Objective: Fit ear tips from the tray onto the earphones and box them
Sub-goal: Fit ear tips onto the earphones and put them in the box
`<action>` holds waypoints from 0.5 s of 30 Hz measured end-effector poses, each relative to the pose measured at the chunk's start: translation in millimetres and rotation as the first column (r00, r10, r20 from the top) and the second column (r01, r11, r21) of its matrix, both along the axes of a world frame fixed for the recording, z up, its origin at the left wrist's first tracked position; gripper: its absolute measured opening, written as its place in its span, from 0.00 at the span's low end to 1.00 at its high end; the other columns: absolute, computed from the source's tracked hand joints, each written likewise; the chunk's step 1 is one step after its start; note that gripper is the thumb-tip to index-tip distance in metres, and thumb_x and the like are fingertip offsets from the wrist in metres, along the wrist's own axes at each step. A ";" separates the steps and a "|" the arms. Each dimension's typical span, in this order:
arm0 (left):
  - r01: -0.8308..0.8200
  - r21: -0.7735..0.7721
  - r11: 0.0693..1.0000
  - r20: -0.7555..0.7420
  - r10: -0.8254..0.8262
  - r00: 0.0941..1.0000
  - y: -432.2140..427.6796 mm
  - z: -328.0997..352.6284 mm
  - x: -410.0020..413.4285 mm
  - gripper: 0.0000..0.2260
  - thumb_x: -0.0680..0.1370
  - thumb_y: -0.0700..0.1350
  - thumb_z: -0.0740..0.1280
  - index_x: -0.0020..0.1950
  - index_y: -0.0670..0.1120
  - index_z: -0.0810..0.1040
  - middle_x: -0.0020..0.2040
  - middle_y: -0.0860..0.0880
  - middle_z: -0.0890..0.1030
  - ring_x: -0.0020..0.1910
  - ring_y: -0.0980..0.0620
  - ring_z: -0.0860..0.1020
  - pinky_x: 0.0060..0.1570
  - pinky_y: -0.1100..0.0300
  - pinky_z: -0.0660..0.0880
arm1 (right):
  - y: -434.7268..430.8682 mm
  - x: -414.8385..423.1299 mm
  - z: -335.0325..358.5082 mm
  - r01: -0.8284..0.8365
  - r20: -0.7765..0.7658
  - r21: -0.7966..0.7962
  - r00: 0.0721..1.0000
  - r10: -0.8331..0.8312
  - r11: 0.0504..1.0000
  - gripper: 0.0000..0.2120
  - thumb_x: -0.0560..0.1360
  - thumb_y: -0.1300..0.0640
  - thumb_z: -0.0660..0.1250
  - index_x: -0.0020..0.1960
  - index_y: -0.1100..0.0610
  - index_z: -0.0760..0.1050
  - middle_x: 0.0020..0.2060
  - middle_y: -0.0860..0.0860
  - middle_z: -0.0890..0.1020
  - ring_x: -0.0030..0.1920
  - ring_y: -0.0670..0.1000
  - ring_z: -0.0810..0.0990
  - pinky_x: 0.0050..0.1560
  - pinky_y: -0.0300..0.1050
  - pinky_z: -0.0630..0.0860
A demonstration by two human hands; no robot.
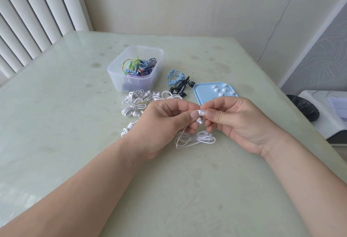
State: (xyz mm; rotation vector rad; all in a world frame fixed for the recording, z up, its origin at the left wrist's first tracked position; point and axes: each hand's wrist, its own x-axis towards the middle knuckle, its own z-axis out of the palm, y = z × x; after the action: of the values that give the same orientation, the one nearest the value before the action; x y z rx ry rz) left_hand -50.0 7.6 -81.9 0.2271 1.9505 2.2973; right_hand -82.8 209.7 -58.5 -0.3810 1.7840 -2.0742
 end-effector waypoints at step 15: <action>-0.004 0.048 0.999 0.029 0.003 1.000 0.9 -0.6 0.4 0.05 0.80 0.38 0.70 0.53 0.39 0.85 0.38 0.42 0.82 0.37 0.47 0.78 0.46 0.51 0.74 | -4.8 2.1 -2.0 0.109 -0.195 0.048 0.976 -0.098 0.993 0.06 0.71 0.70 0.72 0.46 0.63 0.82 0.39 0.58 0.86 0.38 0.54 0.84 0.43 0.43 0.82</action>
State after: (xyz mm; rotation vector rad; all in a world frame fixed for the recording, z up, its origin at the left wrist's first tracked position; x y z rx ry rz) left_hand -49.6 8.5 -82.5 0.1941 1.8856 2.3383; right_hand -80.7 204.9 -60.5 -0.4970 2.0107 -2.1121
